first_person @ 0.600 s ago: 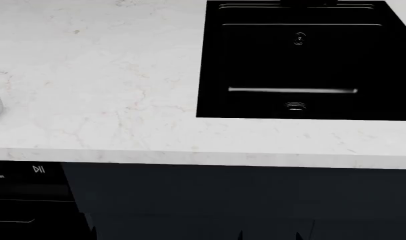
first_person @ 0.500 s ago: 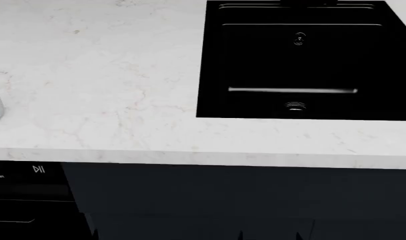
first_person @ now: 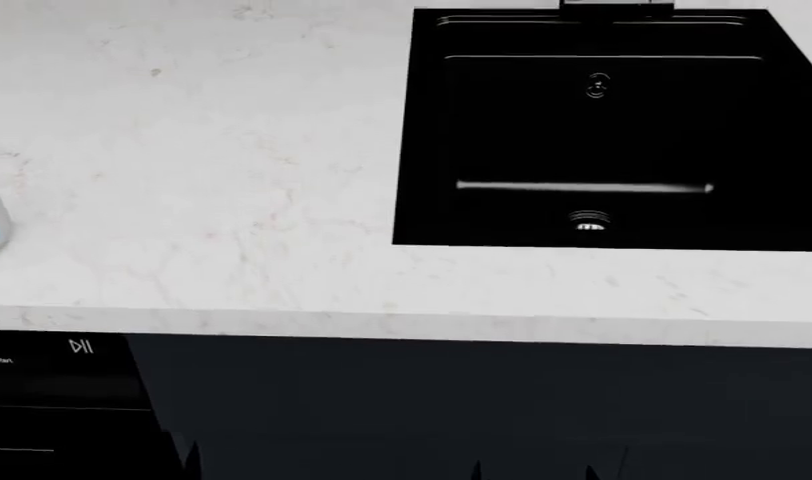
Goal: Place the eggs and milk next to the bowl.
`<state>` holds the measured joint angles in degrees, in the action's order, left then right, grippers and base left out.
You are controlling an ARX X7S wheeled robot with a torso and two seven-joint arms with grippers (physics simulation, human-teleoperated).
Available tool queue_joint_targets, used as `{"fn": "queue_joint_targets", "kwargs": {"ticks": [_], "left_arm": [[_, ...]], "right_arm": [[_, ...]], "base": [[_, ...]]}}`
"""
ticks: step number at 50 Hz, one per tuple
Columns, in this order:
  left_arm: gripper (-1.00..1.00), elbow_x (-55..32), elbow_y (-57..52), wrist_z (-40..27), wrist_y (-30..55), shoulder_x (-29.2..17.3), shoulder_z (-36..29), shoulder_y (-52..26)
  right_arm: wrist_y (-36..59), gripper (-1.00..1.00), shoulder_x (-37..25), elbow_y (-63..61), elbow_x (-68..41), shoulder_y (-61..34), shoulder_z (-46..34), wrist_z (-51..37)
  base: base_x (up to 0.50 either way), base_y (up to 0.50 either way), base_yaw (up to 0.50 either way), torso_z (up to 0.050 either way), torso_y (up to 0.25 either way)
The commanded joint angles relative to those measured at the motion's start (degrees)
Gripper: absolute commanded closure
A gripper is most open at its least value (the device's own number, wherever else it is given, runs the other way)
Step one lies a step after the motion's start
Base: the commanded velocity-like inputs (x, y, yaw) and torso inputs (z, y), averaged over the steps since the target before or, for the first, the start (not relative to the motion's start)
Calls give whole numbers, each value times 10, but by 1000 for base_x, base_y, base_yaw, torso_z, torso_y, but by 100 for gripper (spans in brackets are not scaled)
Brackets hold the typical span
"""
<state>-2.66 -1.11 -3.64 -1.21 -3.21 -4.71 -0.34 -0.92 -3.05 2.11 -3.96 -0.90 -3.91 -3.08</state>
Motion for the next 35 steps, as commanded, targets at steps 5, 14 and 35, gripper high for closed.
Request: {"fn": "queue_joint_targets", "kwargs": {"ticks": [5,14,35], "left_arm": [[-100,-2,-13,-14,-9,-16,-22,3],[-100,-4,-21,-24,-12,-23,-28,6],[-100,-30,-148,-23,80,-52,-42,-13]], "right_arm": [[5,-100,-13,-17,-14,3,-16,-14],[14,-100,-19,-34,-20,5,-23,-21],[100,-100,-57,-166,-33,-4,-18,-51]], "base": [[0,0,0,50,0],[0,0,0,50,0],[0,0,0,46,0]]}}
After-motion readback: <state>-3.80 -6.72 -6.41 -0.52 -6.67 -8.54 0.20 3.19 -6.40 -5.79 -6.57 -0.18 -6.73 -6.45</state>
